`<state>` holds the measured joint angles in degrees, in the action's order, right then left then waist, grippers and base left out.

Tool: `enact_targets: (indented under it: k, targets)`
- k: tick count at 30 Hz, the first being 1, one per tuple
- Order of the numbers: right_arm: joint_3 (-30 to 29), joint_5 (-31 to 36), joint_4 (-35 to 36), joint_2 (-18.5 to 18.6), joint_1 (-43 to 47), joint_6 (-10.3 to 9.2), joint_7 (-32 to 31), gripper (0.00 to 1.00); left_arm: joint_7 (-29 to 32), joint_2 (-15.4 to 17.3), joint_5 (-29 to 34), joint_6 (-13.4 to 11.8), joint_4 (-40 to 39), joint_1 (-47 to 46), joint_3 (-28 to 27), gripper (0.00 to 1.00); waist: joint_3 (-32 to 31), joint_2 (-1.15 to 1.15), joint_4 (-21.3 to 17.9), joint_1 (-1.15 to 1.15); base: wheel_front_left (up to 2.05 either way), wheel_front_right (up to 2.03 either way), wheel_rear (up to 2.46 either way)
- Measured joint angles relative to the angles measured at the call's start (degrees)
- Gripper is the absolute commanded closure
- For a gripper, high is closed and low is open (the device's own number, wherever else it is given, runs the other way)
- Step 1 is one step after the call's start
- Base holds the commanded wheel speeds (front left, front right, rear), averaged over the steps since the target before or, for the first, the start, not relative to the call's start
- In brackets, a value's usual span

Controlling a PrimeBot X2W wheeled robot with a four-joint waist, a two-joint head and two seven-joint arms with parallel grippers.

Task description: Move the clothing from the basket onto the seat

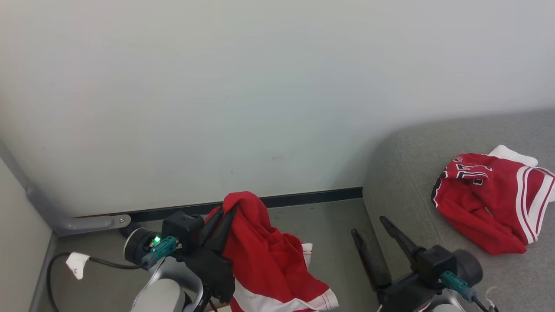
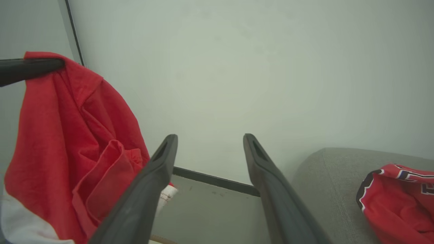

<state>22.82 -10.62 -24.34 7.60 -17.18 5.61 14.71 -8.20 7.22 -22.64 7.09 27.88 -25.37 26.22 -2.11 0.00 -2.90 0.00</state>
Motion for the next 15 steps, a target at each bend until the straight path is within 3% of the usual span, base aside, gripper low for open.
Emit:
enact_targets:
  k: [15]
  targets:
    - [12.46,0.94,-3.08,-2.14,-4.89,1.47,0.01,0.0,3.15,-0.26,-0.67,-0.51,-2.63,-0.6,0.26,1.0,0.73,0.0,0.08,0.0,0.0,0.0,0.0]
